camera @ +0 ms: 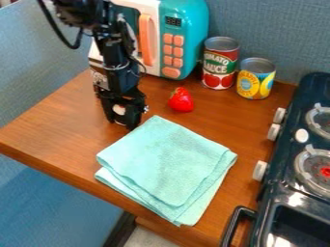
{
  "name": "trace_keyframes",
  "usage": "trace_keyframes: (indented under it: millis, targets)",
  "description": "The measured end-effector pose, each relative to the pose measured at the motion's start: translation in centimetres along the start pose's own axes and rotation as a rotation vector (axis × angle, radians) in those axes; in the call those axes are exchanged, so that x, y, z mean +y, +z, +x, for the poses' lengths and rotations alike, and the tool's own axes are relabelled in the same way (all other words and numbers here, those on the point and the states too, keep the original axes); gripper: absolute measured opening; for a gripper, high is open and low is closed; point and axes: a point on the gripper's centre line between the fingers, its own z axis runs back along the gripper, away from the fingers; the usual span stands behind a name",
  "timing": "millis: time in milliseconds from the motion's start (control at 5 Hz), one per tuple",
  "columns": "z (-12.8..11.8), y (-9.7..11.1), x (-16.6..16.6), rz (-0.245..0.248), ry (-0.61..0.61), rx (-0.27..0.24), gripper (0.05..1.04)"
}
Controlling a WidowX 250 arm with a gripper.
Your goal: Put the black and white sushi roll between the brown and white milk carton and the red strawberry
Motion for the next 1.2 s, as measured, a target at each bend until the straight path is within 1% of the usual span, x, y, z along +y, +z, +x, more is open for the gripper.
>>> trace_keyframes:
  millis: [200, 400, 600, 800, 1000, 1200]
  targets:
    - [0.2, 1.2, 0.5, -0.039, 0.002, -0.067, 0.644]
    - [0.2, 2.0, 0.4, -0.046, 0.008, -0.083, 0.644]
    - [0.7, 3.7, 1.0, -0.01, 0.048, -0.074, 0.644]
    - [3.9, 7.4, 1.9, 0.057, 0.096, -0.119, 0.644]
    - [6.2, 5.9, 0.6, 0.069, 0.093, -0.079, 0.644]
    - [6.7, 5.0, 0.5, 0.087, 0.088, -0.054, 0.644]
